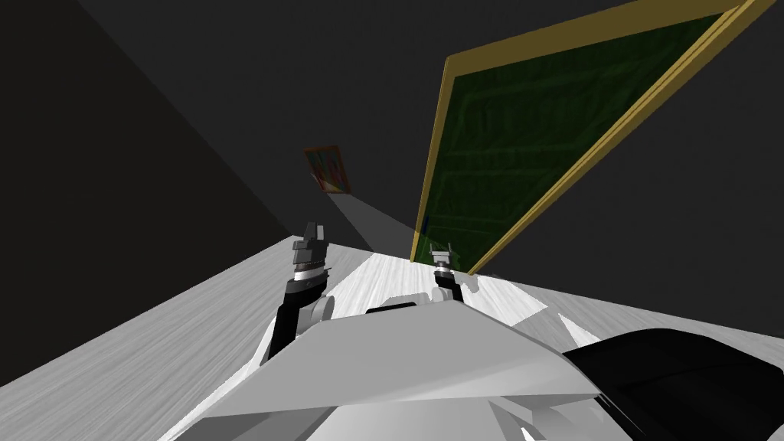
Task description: Pull the door open
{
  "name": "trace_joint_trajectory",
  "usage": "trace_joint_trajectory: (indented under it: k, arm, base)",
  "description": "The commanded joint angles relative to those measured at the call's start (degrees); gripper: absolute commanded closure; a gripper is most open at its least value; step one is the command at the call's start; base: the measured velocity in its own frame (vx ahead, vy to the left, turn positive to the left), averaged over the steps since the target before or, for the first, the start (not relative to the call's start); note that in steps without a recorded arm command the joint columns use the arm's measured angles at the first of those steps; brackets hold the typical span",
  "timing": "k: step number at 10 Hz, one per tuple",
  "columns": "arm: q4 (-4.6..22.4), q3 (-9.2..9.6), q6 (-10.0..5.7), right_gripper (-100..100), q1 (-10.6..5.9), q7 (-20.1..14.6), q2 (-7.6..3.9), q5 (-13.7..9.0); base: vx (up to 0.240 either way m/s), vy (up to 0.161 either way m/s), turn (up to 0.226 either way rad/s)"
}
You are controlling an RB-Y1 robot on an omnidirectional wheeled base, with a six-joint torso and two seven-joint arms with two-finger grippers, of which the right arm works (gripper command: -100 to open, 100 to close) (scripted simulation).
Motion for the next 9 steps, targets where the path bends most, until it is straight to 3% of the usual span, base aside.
trace_joint_trajectory:
  k: [1,9]
  arm:
    - [2.3,0.64,-1.09,-100,-0.43,-1.8,-0.24,-1.8]
    - [12.4,3.07,-5.24,-100,-2.37,-9.6,-1.72,-10.3]
  base:
    - [0.085,-0.04,0.127]
    - [0.084,-0.058,0.117]
